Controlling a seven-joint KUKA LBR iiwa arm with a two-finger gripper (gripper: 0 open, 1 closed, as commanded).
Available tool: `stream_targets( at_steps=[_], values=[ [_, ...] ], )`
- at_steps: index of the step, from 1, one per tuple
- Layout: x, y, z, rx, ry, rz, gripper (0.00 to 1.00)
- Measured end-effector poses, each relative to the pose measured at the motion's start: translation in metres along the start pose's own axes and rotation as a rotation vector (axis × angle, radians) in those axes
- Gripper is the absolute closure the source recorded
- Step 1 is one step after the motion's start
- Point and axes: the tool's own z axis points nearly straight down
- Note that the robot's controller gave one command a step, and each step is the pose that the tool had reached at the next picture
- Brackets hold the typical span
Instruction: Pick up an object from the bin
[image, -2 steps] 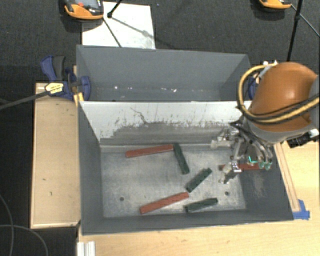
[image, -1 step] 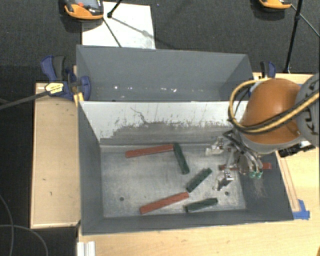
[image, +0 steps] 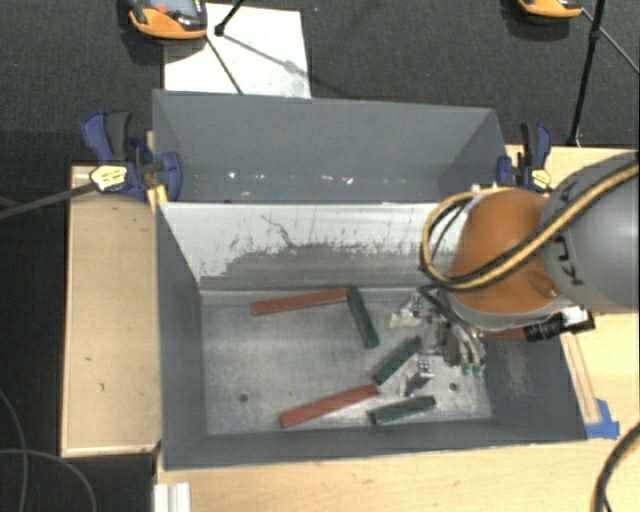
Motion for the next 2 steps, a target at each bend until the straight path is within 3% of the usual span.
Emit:
stream_targets(
  at_steps=[1, 2],
  values=[
    [0.0009, 0.0059, 0.0470, -0.001, -0.012, -0.078, 1.00],
    [0.0009, 0.0059, 0.0470, -0.001, -0.012, -0.078, 1.00]
  ],
)
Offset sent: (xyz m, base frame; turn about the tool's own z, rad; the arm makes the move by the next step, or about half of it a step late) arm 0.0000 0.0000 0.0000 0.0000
